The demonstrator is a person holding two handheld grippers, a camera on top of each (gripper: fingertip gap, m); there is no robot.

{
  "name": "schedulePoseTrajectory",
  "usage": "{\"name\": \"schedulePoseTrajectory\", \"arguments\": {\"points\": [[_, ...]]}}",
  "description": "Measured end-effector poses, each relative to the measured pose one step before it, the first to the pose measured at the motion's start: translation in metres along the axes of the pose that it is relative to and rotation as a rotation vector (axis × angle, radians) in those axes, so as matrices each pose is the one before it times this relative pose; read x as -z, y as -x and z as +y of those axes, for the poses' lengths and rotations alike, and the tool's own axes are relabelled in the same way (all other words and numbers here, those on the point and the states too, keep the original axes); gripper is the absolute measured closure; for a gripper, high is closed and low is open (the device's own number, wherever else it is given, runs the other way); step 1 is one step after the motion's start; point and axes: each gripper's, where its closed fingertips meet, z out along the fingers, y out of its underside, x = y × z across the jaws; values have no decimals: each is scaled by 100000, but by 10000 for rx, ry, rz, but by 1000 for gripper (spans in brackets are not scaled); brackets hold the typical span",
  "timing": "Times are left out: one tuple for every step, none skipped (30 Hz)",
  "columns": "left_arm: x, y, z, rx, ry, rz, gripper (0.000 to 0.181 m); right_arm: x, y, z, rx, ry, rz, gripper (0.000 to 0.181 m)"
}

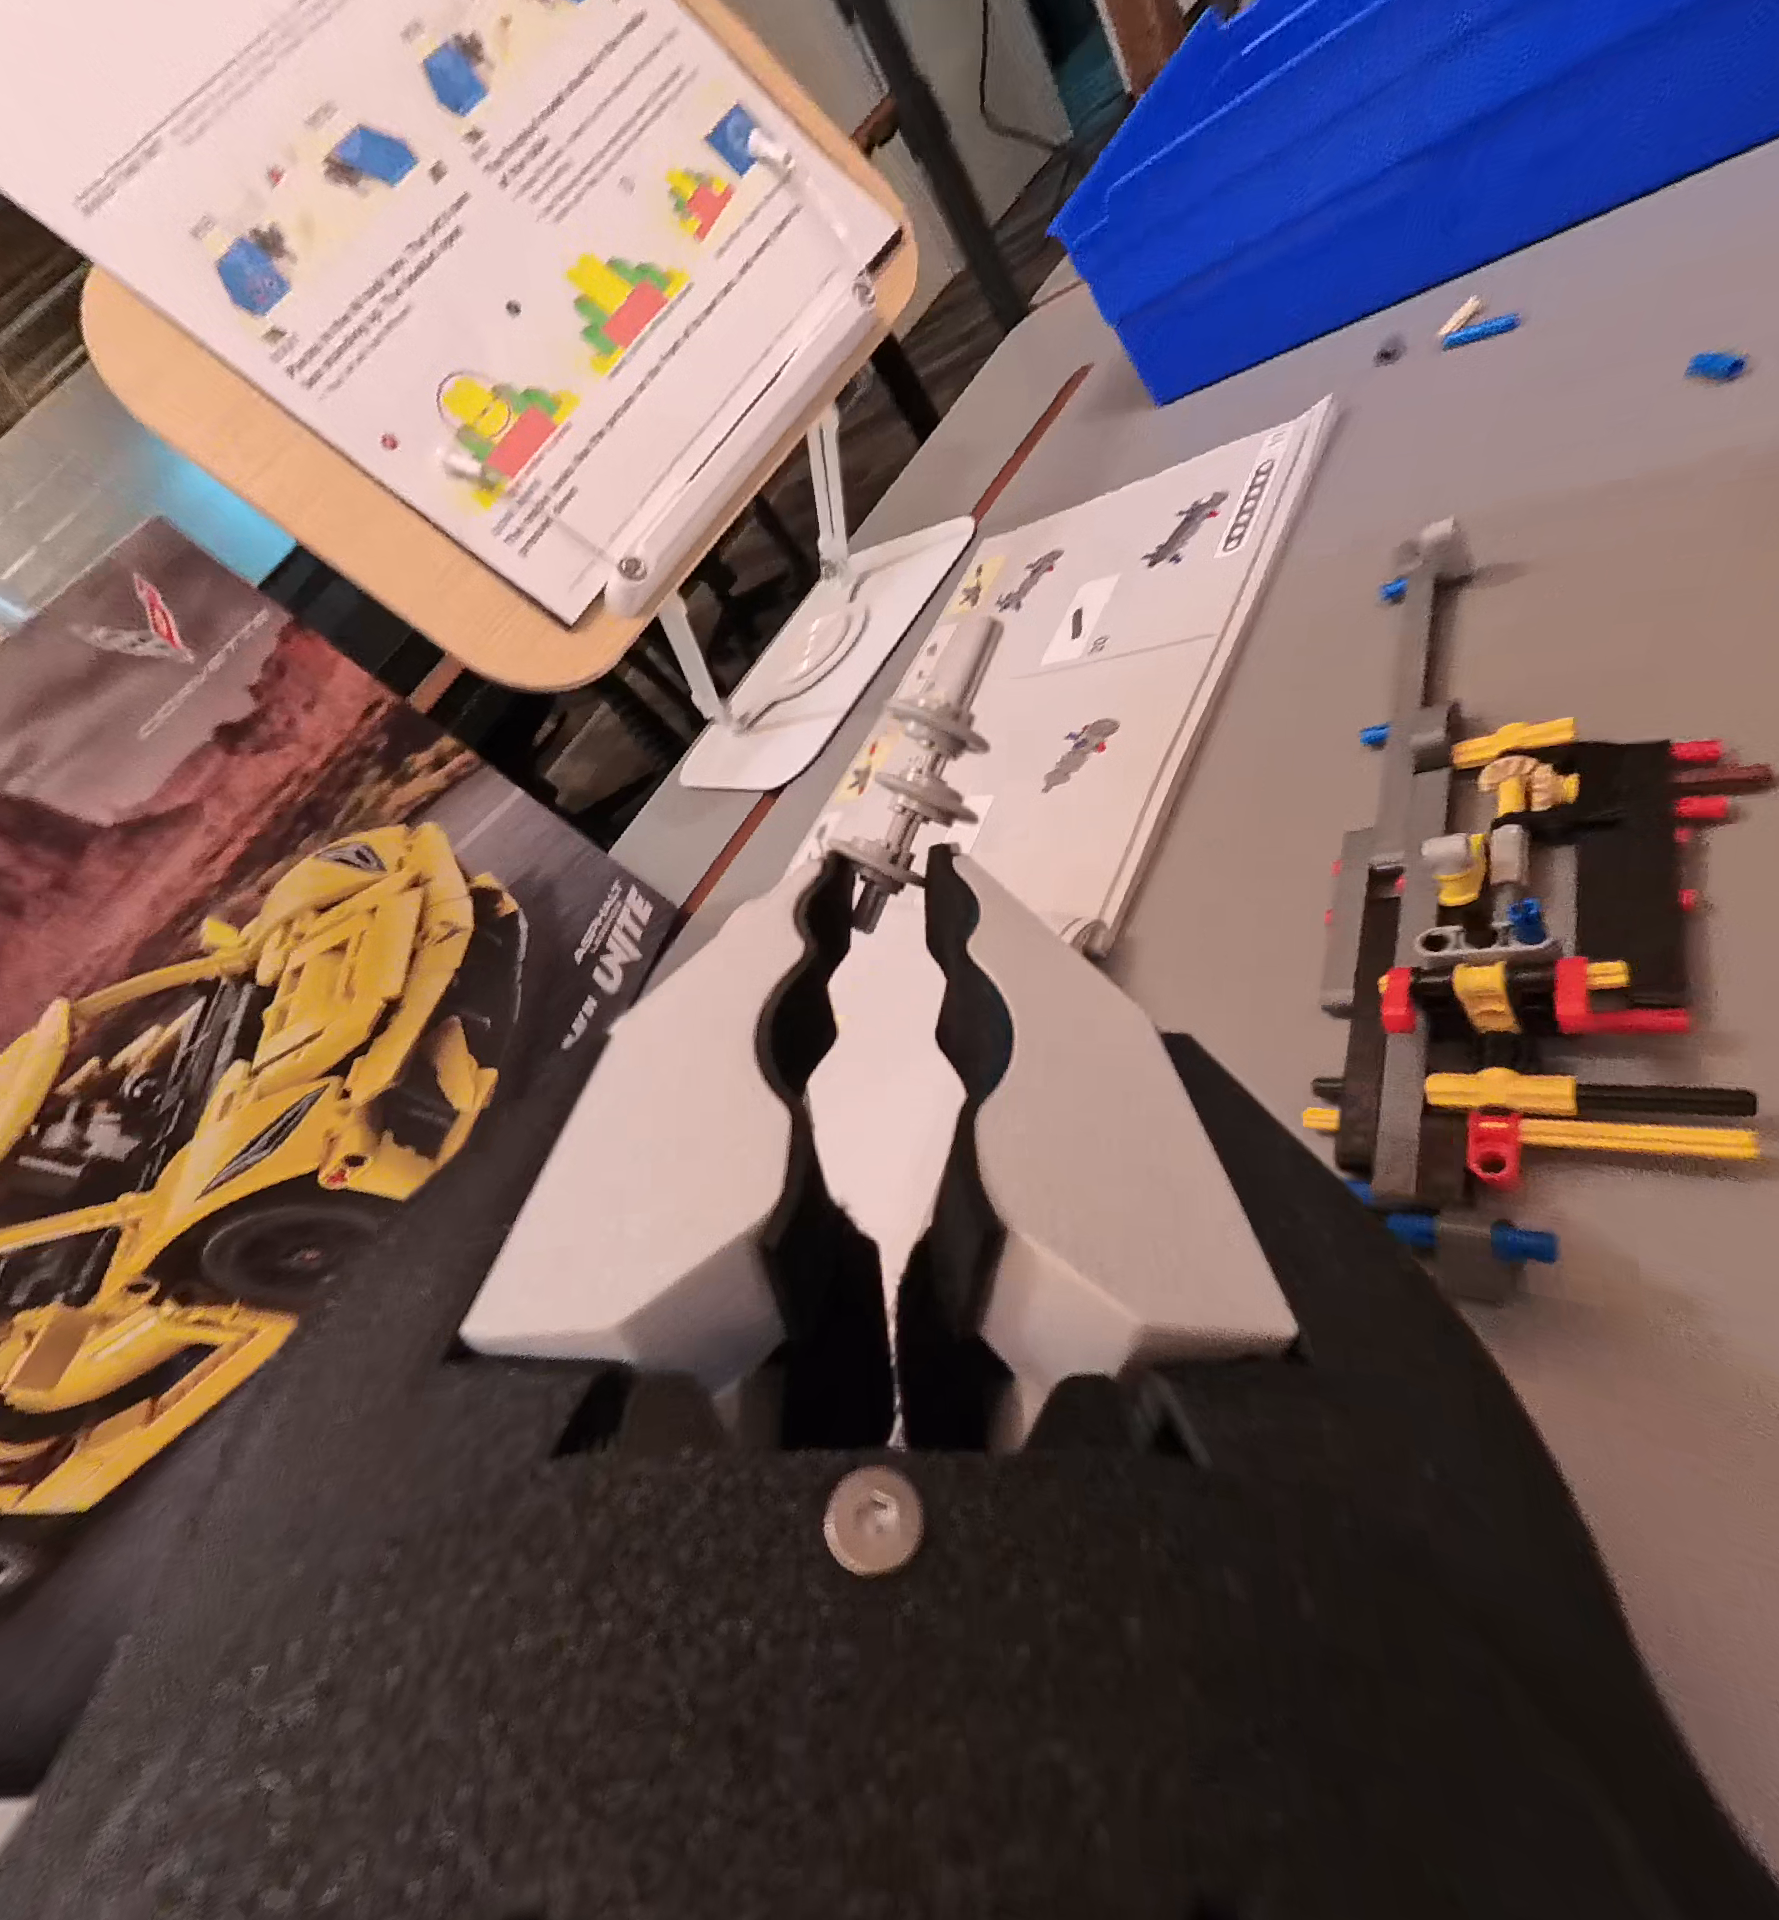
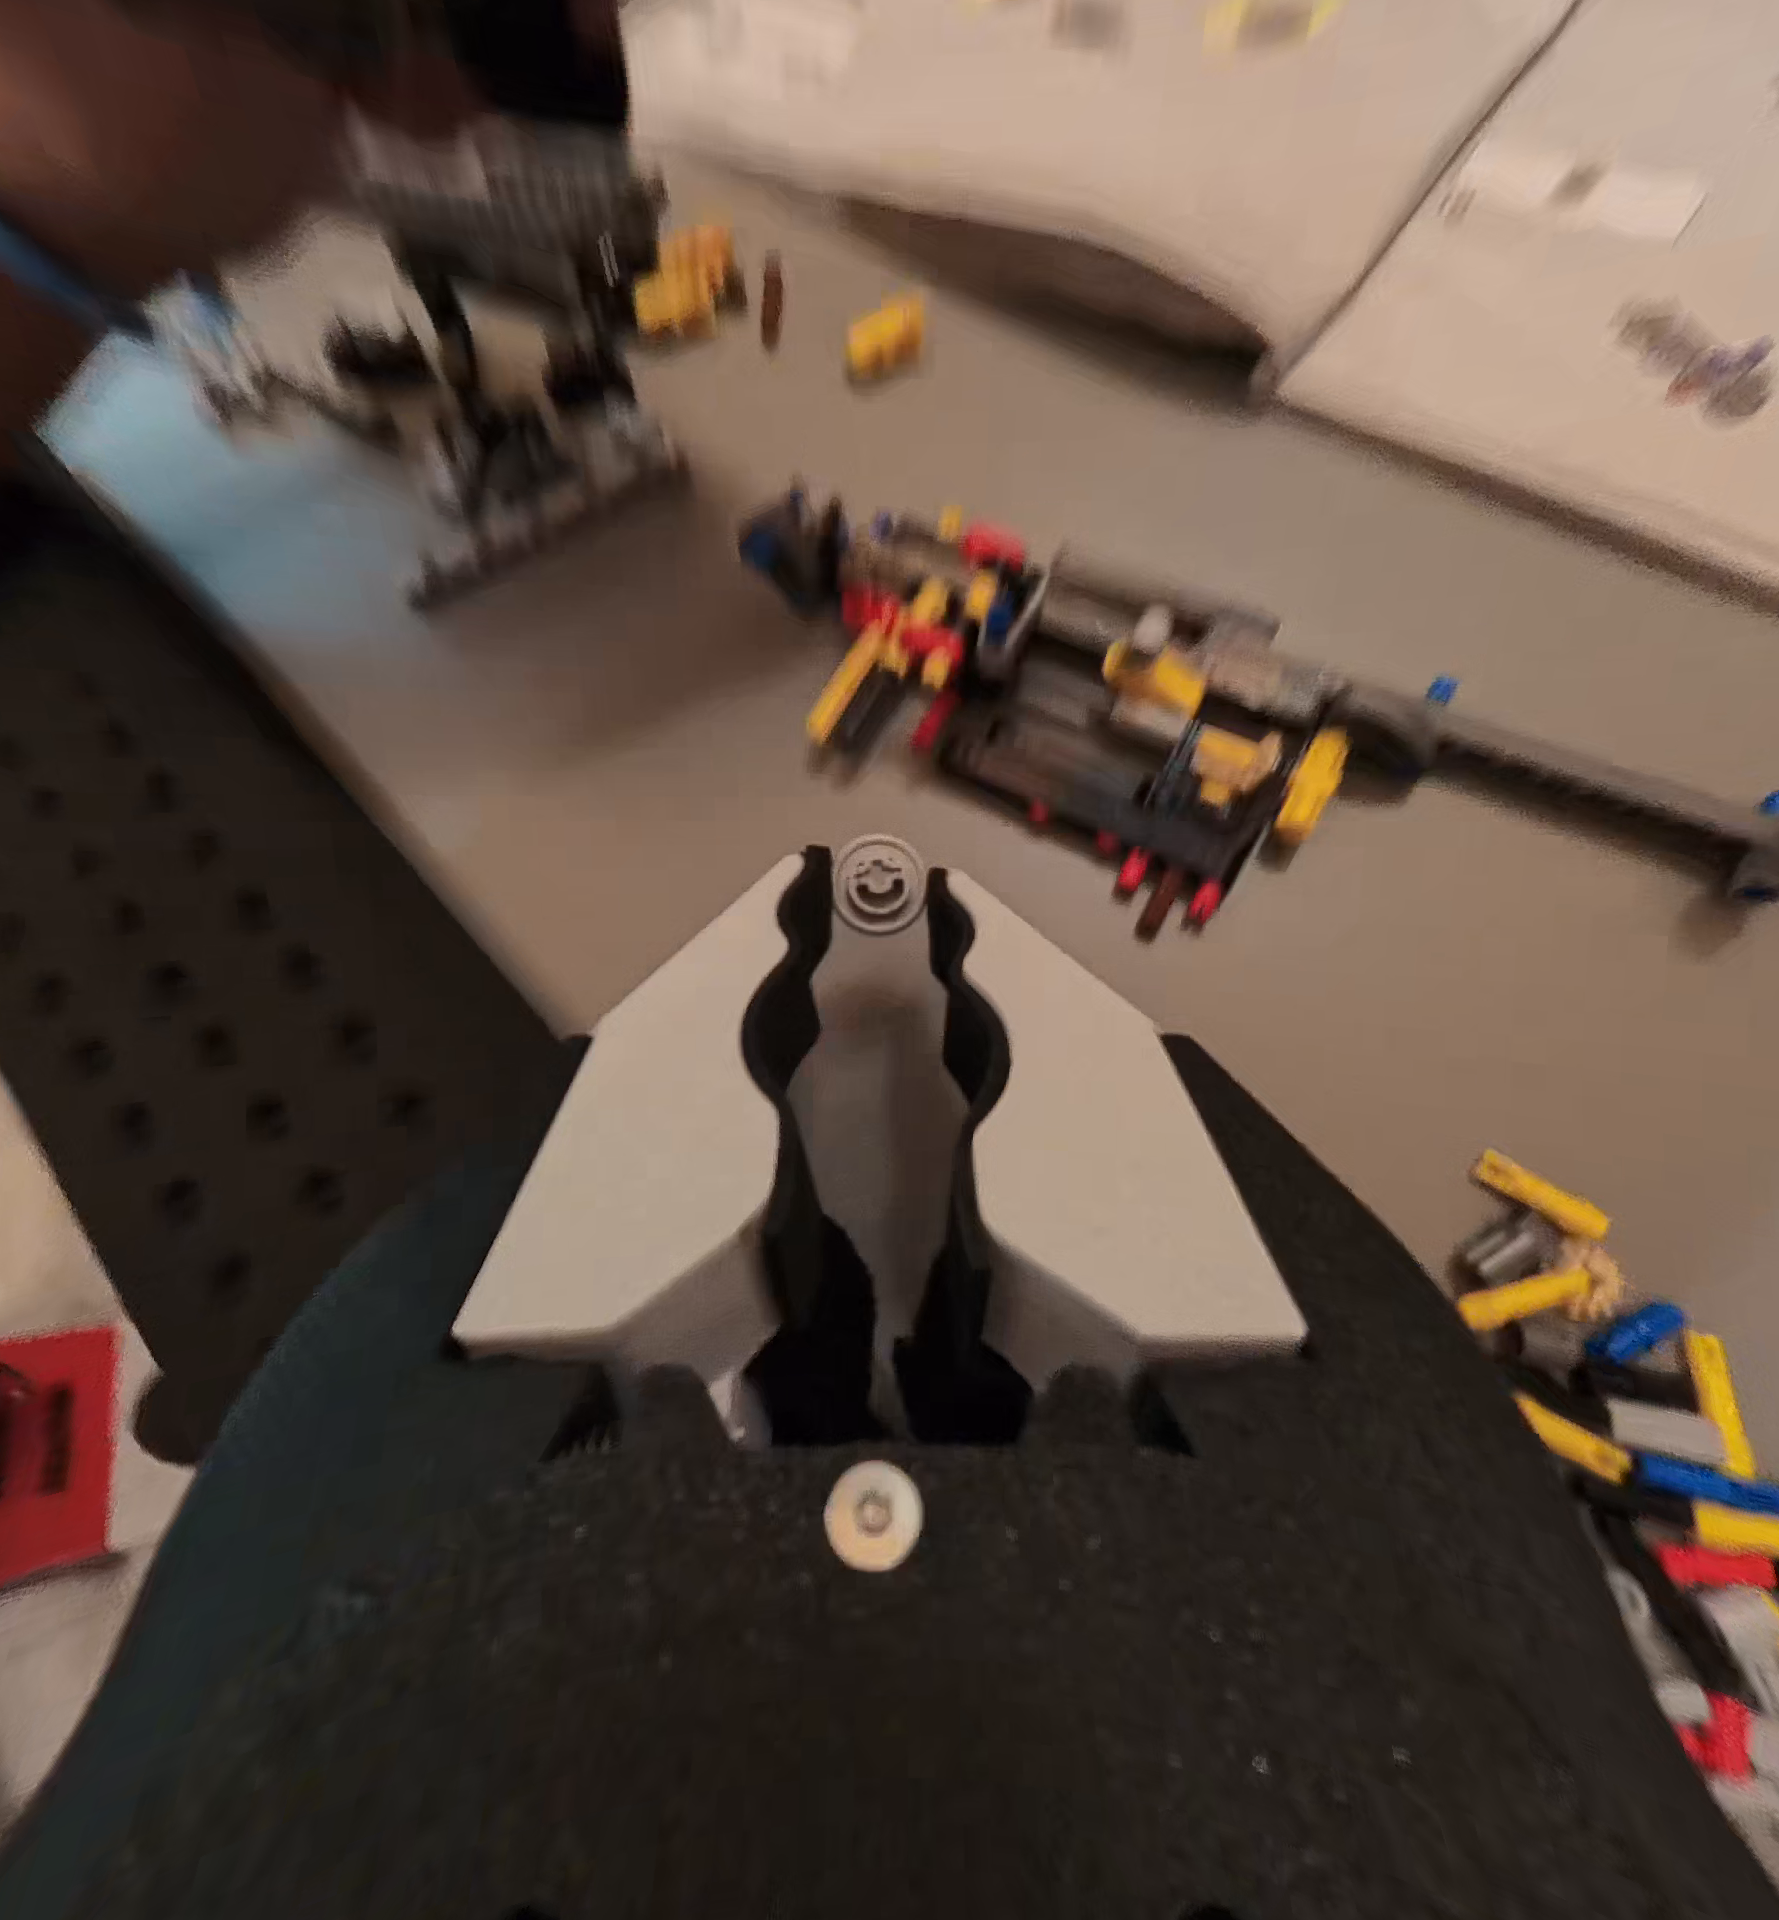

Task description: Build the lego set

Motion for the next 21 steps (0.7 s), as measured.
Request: {"name": "schedulePoseTrajectory", "arguments": {"points": [[26, -281, -447, -91, -165, -8, 168, 623, -72, -1860, -436, -1067, -490, 164], [-2, -391, -467, -36, -160, 30, 168, 554, -97, -2151, -545, -1257, -537, 164], [-13, -369, -387, -24, -104, -13, 168, 369, -228, -2035, -615, -1171, -475, 164], [-29, -436, -324, -72, -70, 22, 169, 230, 31, -1970, -428, -1157, -600, 164], [-32, -529, -325, -95, -92, 93, 169, 90, 118, -1733, -163, -1096, -569, 164], [-28, -530, -309, -63, -94, 111, 169, -12, -71, -1181, 104, -826, -331, 164], [-43, -406, -259, -20, -49, 70, 169, -29, -24, -732, 135, -655, -290, 164], [-26, -382, -267, -12, -57, 84, 169, -96, -143, -237, -166, -266, -178, 164], [17, -329, -309, -16, -92, 52, 168, -94, -194, -110, -224, 3, -45, 164], [40, -205, -333, -71, -108, -29, 169, -66, -191, -254, -30, -61, 31, 164], [12, -107, -234, -174, -16, -121, 169, -98, -45, -172, -152, -31, -107, 164], [19, -48, -234, -243, -4, -186, 169, -164, -201, 82, -422, 92, -79, 164], [8, -36, -206, -223, 0, -192, 169, -190, -304, 224, -460, 108, -38, 164], [19, 73, -174, -148, 19, -217, 169, -136, -178, 257, -361, 46, -90, 164], [-1, -141, -178, -82, -5, -18, 169, -64, -39, 118, -298, -39, -117, 165], [-52, -221, 25, 30, 80, 71, 169, -1, 60, -15, -228, -84, -124, 165], [-35, -110, 66, 68, 59, 63, 169, 20, -182, 137, -87, 46, 37, 165], [1, -64, 18, 11, 25, 61, 169, 19, -86, 45, -35, 11, -11, 165], [-2, 36, 44, -13, 24, 3, 169, 28, 193, -223, -99, -134, -159, 165], [-16, 23, 92, -6, 50, 0, 169, -40, 230, -23, -107, 4, -180, 165], [-43, -29, 151, -3, 86, 29, 169, -112, -216, 295, 43, 207, 110, 165]]}}
